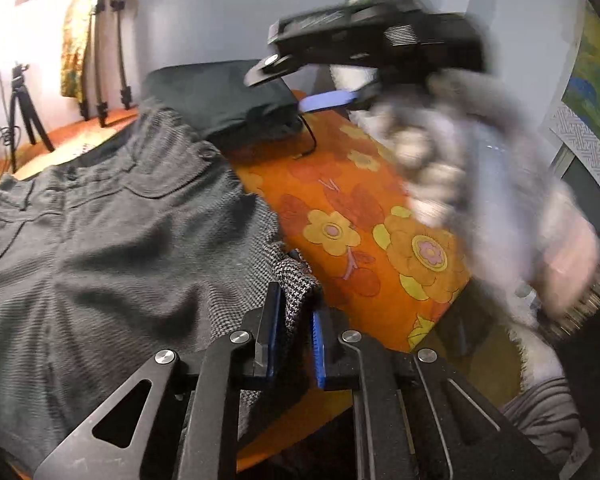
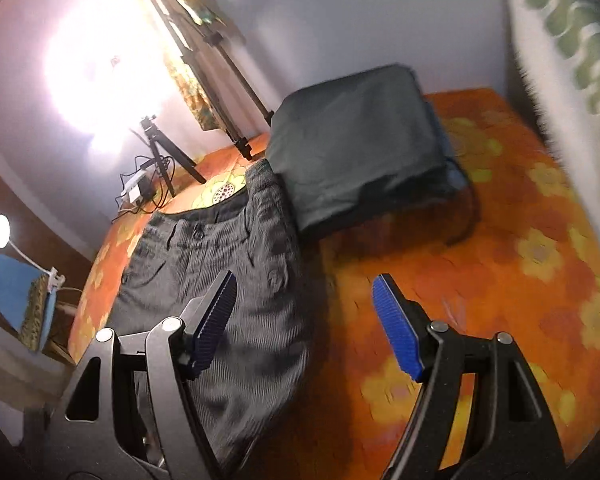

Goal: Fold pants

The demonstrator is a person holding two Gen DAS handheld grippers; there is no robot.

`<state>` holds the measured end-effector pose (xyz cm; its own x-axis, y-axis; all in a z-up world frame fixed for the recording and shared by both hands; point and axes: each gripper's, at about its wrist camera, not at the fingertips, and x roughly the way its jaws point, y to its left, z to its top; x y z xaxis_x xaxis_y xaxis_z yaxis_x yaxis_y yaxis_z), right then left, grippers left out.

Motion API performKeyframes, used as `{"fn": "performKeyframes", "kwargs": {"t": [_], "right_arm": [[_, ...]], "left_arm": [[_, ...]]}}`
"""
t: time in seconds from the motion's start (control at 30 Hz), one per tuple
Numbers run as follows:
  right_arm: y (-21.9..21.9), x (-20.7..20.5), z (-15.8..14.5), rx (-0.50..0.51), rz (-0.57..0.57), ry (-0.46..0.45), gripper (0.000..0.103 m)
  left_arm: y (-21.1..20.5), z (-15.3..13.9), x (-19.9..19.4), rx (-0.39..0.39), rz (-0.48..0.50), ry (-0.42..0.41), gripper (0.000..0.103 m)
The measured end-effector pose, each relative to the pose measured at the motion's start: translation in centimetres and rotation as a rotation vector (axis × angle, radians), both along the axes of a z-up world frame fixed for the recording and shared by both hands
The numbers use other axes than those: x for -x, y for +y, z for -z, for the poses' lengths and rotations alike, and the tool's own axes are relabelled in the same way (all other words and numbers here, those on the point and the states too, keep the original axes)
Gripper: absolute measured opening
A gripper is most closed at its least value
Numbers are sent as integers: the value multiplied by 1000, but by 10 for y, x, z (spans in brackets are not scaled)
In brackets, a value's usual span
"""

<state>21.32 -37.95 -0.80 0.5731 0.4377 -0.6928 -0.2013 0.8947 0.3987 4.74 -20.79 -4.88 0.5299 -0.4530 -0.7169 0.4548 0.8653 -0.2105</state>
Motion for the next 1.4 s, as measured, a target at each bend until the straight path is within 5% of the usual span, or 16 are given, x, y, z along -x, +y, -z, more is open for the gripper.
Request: {"fn": "performKeyframes", "kwargs": {"t": [0.2,0.4,0.63,0.73,0.87,1.4], "right_arm": [[30,-70,39,-76,-32,98,74],[70,-95,51,-4,-84,111,74],[80,-109,59,29,-84,160,52],[83,-114,60,13,-88,173,33],[90,-116,57,29,-85,181,20],[124,-100,10,74,-36,91,14]], "left_arm": [[19,-3,-4,42,-8,16,12],[32,-2,-7,75,-18,19,12],[47,-5,-4,117,-39,36,11],[50,-8,4,135,-32,37,11],[50,-14,15,133,-16,16,11],[120,-26,35,197,-129,-3,11]]}}
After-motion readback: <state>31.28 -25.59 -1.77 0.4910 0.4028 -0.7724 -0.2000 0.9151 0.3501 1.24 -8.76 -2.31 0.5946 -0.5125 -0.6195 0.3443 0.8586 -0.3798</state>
